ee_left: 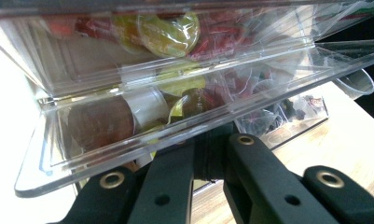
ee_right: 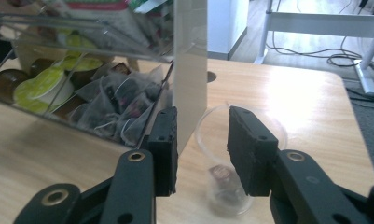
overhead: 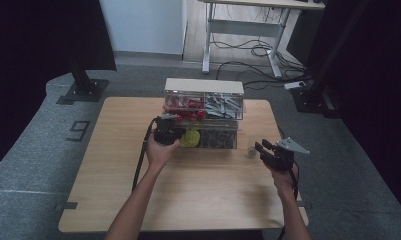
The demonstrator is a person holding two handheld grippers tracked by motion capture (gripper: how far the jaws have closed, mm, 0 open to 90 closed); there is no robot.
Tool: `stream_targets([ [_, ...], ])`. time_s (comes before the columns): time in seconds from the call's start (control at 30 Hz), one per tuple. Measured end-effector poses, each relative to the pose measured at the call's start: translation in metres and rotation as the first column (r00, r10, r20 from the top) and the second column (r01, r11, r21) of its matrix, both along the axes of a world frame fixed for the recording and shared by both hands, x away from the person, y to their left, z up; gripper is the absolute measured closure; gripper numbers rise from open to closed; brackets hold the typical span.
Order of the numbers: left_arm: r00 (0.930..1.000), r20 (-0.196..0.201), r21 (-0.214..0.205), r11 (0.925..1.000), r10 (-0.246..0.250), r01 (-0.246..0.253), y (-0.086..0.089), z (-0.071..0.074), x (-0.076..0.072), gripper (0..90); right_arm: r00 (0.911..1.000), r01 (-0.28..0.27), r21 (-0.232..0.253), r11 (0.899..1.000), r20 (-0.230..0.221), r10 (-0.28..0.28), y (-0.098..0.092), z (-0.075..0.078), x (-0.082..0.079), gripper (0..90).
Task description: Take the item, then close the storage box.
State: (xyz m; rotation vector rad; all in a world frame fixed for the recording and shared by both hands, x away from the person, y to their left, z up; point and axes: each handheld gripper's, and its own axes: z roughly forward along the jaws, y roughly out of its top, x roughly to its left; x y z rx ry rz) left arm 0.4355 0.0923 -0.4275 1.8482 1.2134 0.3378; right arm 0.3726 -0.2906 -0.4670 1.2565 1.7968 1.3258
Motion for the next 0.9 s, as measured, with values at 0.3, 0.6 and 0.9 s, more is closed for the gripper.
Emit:
stream_targets([
  [0.3, 1.0000, 0.008, 0.005, 1.0000, 0.004, -0.004, 0.002, 0.000, -0.002, 90.0, 0.9997, -0.022, 0.035, 0.999, -0.005, 0.022, -0.002, -0.015, -0.020, 60.7],
  [0.6, 0.9999, 0.012, 0.014, 0.9999, -0.003, 0.003, 0.001, 0.000, -0.006, 90.0, 0.9996, -0.025, 0.056, 0.998, -0.008, 0.025, 0.001, -0.030, -0.034, 60.7],
  [0.9, 1.0000, -0.002, 0.000, 1.0000, -0.002, 0.002, 0.003, -0.008, -0.011, 90.0, 0.9987, -0.034, 0.057, 0.998, -0.035, 0.036, 0.004, -0.042, -0.040, 60.7],
])
